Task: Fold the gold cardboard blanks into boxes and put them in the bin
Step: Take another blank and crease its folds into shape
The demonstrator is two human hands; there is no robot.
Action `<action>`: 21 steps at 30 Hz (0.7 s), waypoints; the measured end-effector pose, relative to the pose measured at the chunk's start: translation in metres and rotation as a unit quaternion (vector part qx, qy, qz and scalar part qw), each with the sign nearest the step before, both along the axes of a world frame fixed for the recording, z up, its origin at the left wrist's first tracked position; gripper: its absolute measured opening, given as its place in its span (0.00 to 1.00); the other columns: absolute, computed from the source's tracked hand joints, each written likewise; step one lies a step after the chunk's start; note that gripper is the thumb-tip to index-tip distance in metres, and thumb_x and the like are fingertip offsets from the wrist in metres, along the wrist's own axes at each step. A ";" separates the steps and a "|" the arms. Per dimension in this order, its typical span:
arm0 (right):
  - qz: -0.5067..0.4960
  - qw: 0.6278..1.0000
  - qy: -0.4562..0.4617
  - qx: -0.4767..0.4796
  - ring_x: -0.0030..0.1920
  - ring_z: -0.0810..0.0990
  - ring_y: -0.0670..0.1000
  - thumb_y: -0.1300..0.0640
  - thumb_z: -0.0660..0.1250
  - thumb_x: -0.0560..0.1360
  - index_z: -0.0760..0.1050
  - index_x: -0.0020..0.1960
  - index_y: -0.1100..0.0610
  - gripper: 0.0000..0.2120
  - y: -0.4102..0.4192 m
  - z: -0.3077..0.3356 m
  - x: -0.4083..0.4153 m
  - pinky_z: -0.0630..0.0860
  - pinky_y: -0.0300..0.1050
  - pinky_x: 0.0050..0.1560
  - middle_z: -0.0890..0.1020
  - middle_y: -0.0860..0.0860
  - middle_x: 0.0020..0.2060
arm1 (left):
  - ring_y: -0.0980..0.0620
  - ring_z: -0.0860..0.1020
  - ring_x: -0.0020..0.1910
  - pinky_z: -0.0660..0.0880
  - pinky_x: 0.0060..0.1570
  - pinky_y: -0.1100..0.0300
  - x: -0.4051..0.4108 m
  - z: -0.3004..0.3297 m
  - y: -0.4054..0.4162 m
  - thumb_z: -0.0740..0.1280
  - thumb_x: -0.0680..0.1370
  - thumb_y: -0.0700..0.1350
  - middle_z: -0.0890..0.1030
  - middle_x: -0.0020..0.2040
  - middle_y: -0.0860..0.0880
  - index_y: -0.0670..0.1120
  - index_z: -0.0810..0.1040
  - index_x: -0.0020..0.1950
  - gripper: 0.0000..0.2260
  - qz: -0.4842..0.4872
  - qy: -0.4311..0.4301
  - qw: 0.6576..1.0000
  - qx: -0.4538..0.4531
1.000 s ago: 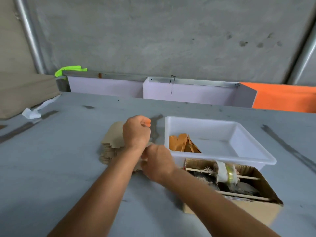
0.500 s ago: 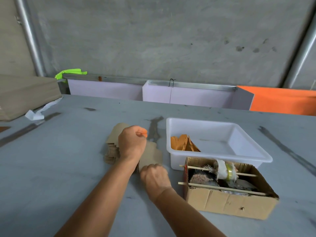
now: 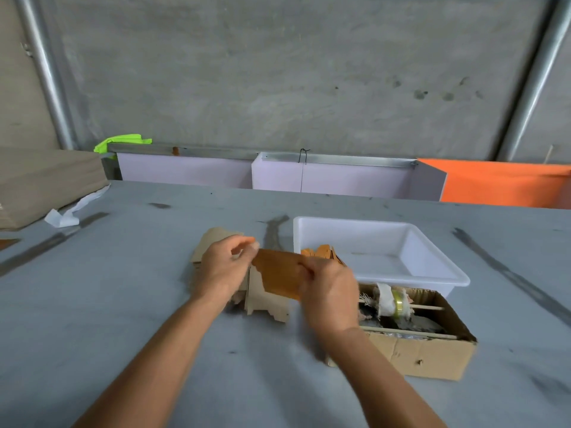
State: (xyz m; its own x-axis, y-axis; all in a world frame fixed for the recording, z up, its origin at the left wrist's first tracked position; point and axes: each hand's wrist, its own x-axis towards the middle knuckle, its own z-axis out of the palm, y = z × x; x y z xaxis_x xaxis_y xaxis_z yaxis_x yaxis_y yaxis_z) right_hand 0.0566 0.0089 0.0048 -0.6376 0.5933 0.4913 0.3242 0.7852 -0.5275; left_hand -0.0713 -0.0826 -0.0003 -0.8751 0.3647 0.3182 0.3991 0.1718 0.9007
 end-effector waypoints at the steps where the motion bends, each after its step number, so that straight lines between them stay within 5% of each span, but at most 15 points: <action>1: 0.013 0.995 0.035 -0.096 0.34 0.73 0.60 0.59 0.66 0.74 0.77 0.35 0.59 0.10 0.009 0.000 0.011 0.63 0.44 0.33 0.74 0.55 0.28 | 0.59 0.78 0.48 0.71 0.46 0.71 0.007 0.002 0.000 0.70 0.75 0.44 0.81 0.48 0.54 0.47 0.81 0.52 0.07 -0.025 -0.013 1.000 0.012; 5: 0.014 0.927 0.098 -0.361 0.34 0.73 0.59 0.60 0.70 0.73 0.75 0.33 0.67 0.13 0.028 -0.002 0.058 0.75 0.53 0.36 0.73 0.60 0.31 | 0.64 0.78 0.36 0.71 0.33 0.74 0.037 0.002 0.007 0.72 0.73 0.41 0.82 0.40 0.54 0.49 0.81 0.49 0.06 -0.083 -0.072 0.994 0.022; 10: 0.004 0.893 0.123 -0.433 0.36 0.77 0.52 0.62 0.72 0.72 0.79 0.37 0.57 0.05 0.046 -0.012 0.112 0.72 0.42 0.37 0.79 0.52 0.33 | 0.61 0.75 0.27 0.69 0.27 0.69 0.074 -0.004 0.020 0.72 0.72 0.36 0.80 0.29 0.54 0.47 0.82 0.40 0.06 -0.146 -0.108 0.983 0.016; 12: 0.011 0.890 0.160 -0.428 0.36 0.79 0.50 0.65 0.71 0.72 0.81 0.44 0.56 0.05 0.051 -0.013 0.128 0.73 0.40 0.35 0.80 0.49 0.31 | 0.60 0.75 0.27 0.69 0.27 0.68 0.087 -0.008 0.024 0.72 0.72 0.36 0.80 0.29 0.54 0.47 0.81 0.38 0.07 -0.162 -0.115 0.980 0.014; 15: 0.041 0.905 0.191 -0.379 0.29 0.78 0.43 0.65 0.70 0.73 0.81 0.38 0.57 0.07 0.055 -0.015 0.149 0.73 0.34 0.29 0.81 0.46 0.27 | 0.62 0.75 0.27 0.70 0.28 0.69 0.106 -0.013 0.025 0.72 0.72 0.36 0.80 0.28 0.53 0.48 0.80 0.37 0.08 -0.185 -0.083 0.979 0.008; 17: 0.063 0.921 0.186 -0.336 0.33 0.81 0.46 0.65 0.70 0.72 0.83 0.38 0.56 0.07 0.058 -0.019 0.163 0.74 0.35 0.32 0.84 0.49 0.32 | 0.61 0.76 0.29 0.72 0.32 0.70 0.119 -0.017 0.024 0.72 0.71 0.35 0.80 0.29 0.51 0.48 0.80 0.36 0.09 -0.200 -0.047 0.978 0.018; 21: 0.043 0.980 0.152 -0.117 0.39 0.79 0.42 0.66 0.74 0.68 0.82 0.36 0.52 0.09 0.063 -0.038 0.190 0.72 0.30 0.39 0.83 0.43 0.33 | 0.59 0.78 0.33 0.73 0.37 0.69 0.141 -0.035 0.014 0.74 0.69 0.34 0.82 0.34 0.54 0.46 0.81 0.35 0.08 -0.203 0.113 0.973 0.003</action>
State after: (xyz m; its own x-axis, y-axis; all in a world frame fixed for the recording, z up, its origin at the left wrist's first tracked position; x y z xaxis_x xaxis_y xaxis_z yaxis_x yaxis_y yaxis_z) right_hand 0.2465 0.0718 -0.0327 -0.5353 0.6631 0.5231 0.0617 0.6484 -0.7588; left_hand 0.0694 -0.0684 -0.0358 -0.5667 0.6637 0.4883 0.6205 -0.0461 0.7828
